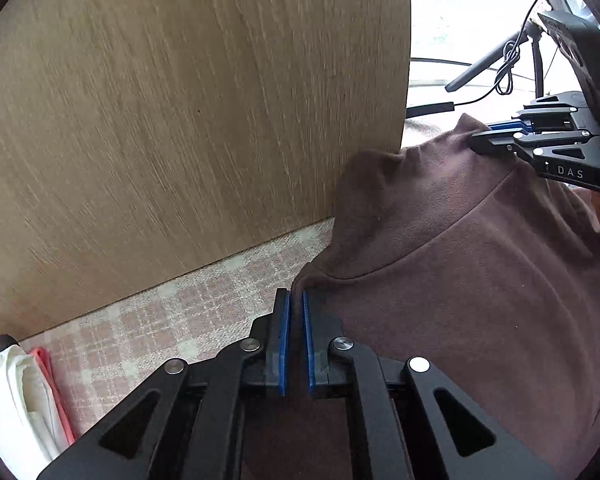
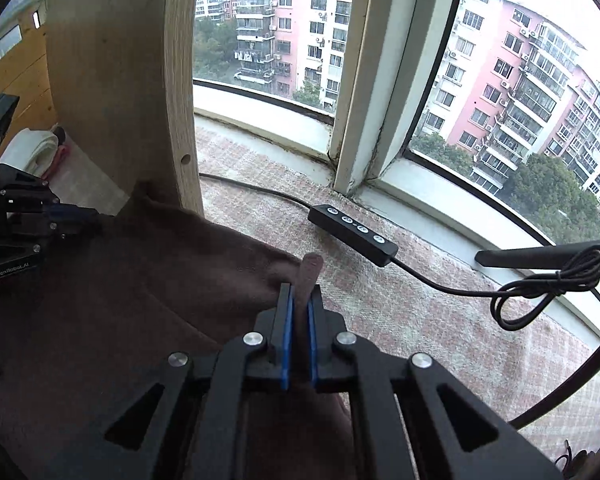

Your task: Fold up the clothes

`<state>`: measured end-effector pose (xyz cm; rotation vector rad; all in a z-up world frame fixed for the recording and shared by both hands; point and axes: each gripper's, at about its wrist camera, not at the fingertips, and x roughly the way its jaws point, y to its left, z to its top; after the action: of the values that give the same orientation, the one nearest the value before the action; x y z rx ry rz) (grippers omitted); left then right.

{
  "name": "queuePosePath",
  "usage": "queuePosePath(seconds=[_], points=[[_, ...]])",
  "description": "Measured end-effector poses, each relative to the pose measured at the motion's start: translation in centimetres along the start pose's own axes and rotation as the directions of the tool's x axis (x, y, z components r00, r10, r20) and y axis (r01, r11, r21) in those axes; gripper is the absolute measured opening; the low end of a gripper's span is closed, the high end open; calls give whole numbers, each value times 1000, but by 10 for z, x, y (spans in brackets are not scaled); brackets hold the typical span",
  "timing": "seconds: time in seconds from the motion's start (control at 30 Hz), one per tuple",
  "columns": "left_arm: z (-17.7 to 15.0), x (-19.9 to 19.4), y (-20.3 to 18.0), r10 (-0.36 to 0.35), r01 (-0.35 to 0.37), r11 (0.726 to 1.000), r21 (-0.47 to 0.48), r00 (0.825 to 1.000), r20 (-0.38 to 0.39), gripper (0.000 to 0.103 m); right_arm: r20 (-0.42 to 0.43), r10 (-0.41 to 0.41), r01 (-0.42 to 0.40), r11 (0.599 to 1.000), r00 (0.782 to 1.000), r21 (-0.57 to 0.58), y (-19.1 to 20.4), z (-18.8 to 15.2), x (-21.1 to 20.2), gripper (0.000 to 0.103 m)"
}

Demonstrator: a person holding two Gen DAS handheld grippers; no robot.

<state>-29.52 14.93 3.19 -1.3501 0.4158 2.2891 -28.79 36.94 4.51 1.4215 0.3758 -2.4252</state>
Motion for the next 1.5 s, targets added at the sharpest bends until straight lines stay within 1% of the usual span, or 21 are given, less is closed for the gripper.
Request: queuePosePath(seconds=[0.07,0.1,0.17,0.23,0.3,0.37,0.43,0.47,0.5,0.57,0.67,0.8,0.87,0.93,0.97,1.03,1.13,1.2,1.33,1.43,1.5], points=[[2,-20,5,26,-25,1000,-14,999,32,14,-14,0,1,999,1000,40,-10,1,-14,10],[2,-33,9,37,-35,999,-26,998,53,14,14,11,-12,997,1000,70,-16,2,-32,10],[-3,-73,19,30,-25,998,-58,994,105,14,83,31,-41,991,996,126,-31,0,-81,14],[-18,-120,27,-5,19,996,-83,988,157,14,157,89,-119,975,984,189,-47,-11,-143,15],[-37,-168,35,-39,62,992,-108,977,208,14,240,152,-212,946,959,245,-59,-29,-209,15],[-63,-210,43,-63,100,985,-143,968,244,16,321,196,-292,912,926,287,-60,-57,-278,16],[-84,-244,44,-89,138,974,-179,962,256,19,386,239,-373,871,891,319,-70,-96,-332,25],[-99,-260,54,-97,148,970,-191,963,251,23,403,246,-391,858,882,332,-72,-117,-352,28],[-116,-273,58,-97,149,968,-202,965,245,29,405,238,-387,856,883,342,-70,-138,-367,32],[-150,-289,52,-63,111,971,-212,974,219,34,388,199,-345,868,900,356,-59,-180,-383,32],[-199,-290,43,-5,44,969,-245,987,159,42,368,165,-310,871,915,380,-33,-235,-391,32],[-256,-277,53,61,-32,947,-321,995,79,44,311,197,-325,837,930,441,3,-275,-354,32],[-276,-272,61,108,-90,941,-325,993,39,44,263,258,-353,827,930,437,28,-278,-323,32],[-294,-268,68,150,-144,947,-288,989,-2,44,218,303,-370,826,928,425,55,-271,-296,32],[-301,-267,73,161,-160,948,-275,987,-21,44,199,331,-385,825,922,413,69,-263,-284,32],[-312,-267,88,168,-173,939,-297,985,-45,44,180,382,-422,828,907,369,100,-238,-266,32],[-329,-275,109,193,-197,925,-323,980,-46,44,163,457,-485,830,874,276,160,-191,-242,32],[-340,-281,121,180,-186,922,-340,982,-50,45,141,496,-516,829,857,216,203,-155,-223,32],[-359,-281,126,138,-150,932,-331,989,-62,45,56,584,-585,795,810,162,294,-94,-172,34],[-364,-267,120,91,-113,946,-304,992,-87,45,-43,607,-597,790,793,141,363,-65,-128,38],[-365,-254,113,75,-103,957,-270,991,-112,45,-93,605,-588,793,791,160,396,-54,-99,38]])
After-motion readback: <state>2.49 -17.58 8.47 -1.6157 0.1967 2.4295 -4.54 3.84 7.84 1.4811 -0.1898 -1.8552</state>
